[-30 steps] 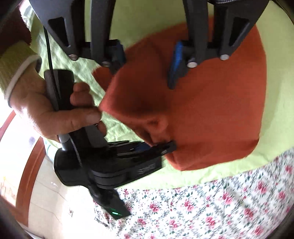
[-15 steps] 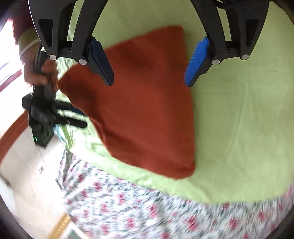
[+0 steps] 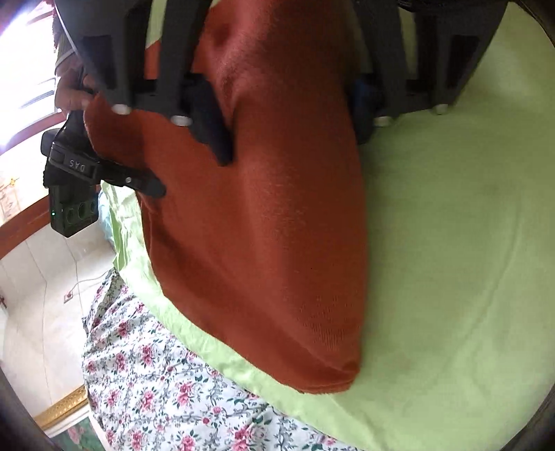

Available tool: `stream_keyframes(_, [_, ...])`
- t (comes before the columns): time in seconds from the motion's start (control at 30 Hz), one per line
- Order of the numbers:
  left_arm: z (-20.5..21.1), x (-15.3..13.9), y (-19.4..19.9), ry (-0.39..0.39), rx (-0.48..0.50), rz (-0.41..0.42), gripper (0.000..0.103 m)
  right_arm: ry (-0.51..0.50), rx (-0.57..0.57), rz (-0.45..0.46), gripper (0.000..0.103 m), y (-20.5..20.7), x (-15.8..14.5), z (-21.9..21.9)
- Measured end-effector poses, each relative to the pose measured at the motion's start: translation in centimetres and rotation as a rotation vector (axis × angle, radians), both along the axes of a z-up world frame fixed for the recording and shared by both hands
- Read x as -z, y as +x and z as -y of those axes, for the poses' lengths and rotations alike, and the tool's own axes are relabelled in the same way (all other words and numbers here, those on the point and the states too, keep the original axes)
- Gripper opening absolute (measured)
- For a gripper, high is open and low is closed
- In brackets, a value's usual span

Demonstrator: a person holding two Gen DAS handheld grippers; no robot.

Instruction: Fold small clothes

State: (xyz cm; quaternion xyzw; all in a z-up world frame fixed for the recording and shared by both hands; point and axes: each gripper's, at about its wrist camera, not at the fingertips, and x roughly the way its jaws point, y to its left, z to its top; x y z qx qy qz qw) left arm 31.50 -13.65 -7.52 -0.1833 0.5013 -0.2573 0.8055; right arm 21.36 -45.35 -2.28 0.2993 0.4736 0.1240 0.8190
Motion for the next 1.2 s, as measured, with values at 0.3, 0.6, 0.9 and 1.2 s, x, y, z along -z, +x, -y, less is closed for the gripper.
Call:
stream_keyframes(0.3, [-2.9, -4.8, -4.5, -0.01, 0.023, 0.142, 0.024, 0.014, -0.006, 0.094, 0.022, -1.9, -2.0, -3.0])
stream_keyframes(0.6, [-15.3, -8.1, -14.5, 0.023, -0.067, 0.22, 0.024, 0.153, -0.172, 0.209, 0.022, -4.2, -3.2, -13.3])
stream_keyframes(0.9, [-20.1, -2.2, -17.8, 0.025, -0.147, 0.097, 0.032, 0.132, -0.259, 0.088, 0.022, -5.0, 2.0, -20.3])
stream_keyframes(1.2, [-22.1, -2.4, -10.8, -0.032, -0.203, 0.03, 0.054, 0.097, -0.219, 0.06, 0.032, -5.5, 2.1, -19.7])
